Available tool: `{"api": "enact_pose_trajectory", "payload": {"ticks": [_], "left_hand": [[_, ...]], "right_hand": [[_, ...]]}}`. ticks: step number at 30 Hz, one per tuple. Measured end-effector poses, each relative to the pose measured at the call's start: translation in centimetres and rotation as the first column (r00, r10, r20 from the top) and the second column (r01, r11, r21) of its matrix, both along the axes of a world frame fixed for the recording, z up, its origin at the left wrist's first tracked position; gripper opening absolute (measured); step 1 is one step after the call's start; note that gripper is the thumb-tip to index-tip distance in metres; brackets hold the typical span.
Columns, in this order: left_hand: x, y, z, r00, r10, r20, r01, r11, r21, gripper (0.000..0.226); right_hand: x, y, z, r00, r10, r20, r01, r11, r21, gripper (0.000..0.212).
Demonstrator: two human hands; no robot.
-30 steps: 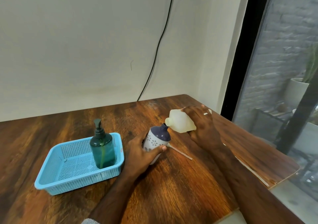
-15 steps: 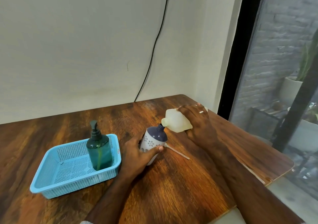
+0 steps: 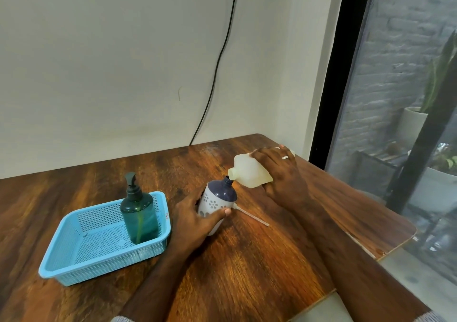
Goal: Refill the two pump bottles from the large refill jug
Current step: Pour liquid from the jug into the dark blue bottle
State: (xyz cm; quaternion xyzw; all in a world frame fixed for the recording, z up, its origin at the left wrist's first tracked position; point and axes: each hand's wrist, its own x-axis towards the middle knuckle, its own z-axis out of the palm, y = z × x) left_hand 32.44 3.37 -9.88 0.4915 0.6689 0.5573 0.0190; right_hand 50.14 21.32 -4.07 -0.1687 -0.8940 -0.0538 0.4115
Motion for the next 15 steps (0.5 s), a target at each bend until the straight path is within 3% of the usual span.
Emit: {"api": "enact_pose_trajectory", "payload": {"ticks": [15], "left_hand": [[0.26,-0.26,0.24,1.0,-0.014,0.005,0.014,1.0,-0.002,0.07]], "right_hand": [[0.08,0.16,-0.07,1.0,-0.008,0.009,0.008,1.0,0.027,0.067]]}}
